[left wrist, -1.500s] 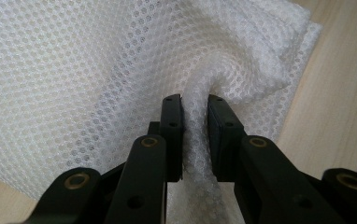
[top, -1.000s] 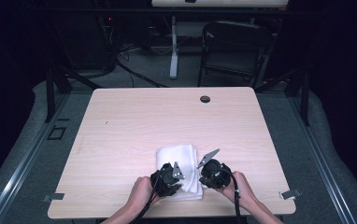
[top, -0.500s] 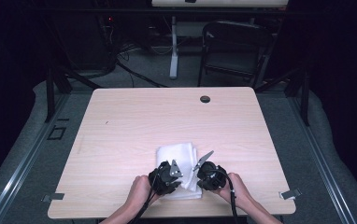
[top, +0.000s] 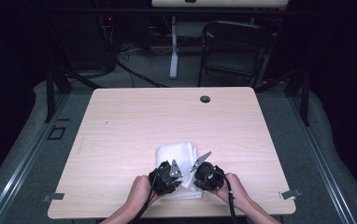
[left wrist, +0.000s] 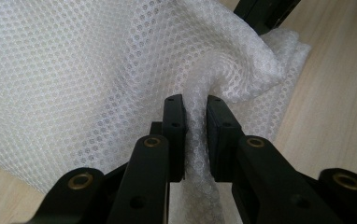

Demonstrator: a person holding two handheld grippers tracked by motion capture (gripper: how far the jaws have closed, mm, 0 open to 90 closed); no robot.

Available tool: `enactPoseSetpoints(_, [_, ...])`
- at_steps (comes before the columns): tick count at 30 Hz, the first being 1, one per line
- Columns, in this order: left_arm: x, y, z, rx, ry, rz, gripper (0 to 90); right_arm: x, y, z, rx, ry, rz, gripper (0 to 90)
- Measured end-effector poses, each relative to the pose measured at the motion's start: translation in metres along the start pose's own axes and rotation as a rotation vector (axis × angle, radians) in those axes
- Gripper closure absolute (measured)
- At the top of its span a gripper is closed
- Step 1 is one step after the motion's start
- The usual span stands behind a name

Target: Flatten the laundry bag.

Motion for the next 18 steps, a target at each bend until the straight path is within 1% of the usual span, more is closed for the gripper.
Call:
enactPoseSetpoints(1, [0.000,0.000,0.000,0.001,0.002,0.002,80.3,0.001,0.001,-0.001,-0.001,-0.008,0.006,90.0])
enactPoseSetpoints(3, [0.000,0.000,0.001,-0.010,0.011,0.006,80.7,0.001,-0.002,-0.004,-0.005,-0.005,-0.001,90.0])
enactPoseSetpoints(4, [0.000,0.000,0.002,-0.013,0.010,0.006,80.9,0.001,-0.001,-0.002,0.005,-0.029,0.029,90.0])
enactPoseSetpoints(5, [0.000,0.000,0.003,-0.017,0.011,0.006,81.1,0.001,-0.002,-0.005,-0.006,-0.010,0.013,90.0])
enactPoseSetpoints(7, [0.000,-0.001,0.004,-0.020,0.013,0.011,81.3,0.001,-0.004,-0.006,-0.006,-0.002,0.007,90.0])
enactPoseSetpoints(11, [0.000,-0.005,0.009,-0.038,0.037,0.030,81.7,0.002,-0.003,-0.006,-0.004,-0.008,0.006,90.0])
enactPoseSetpoints(12, [0.000,-0.005,0.010,-0.036,0.042,0.036,81.6,0.002,-0.003,-0.005,-0.009,-0.009,-0.001,90.0])
enactPoseSetpoints(13, [0.000,-0.006,0.011,-0.037,0.049,0.046,81.7,0.002,-0.002,-0.005,-0.005,-0.021,0.004,90.0])
enactPoseSetpoints(14, [0.001,-0.007,0.012,-0.039,0.046,0.041,81.7,0.002,-0.001,-0.004,0.001,-0.029,0.014,90.0])
enactPoseSetpoints(15, [0.001,-0.007,0.012,-0.040,0.050,0.047,81.6,0.002,-0.002,-0.004,0.001,-0.034,0.011,90.0])
enactPoseSetpoints(18, [0.001,-0.007,0.014,-0.040,0.057,0.047,81.5,0.003,-0.002,-0.005,0.003,-0.029,0.008,90.0])
Point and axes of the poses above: each handheld gripper's, and its own axes: z roughly backward along the jaws, x roughly out of its underside, y roughly to its right, the point moved 3 cm from there along -z, roughly forward along the jaws, and after that the axes turned 7 degrees about z, right-handed, at the moved point
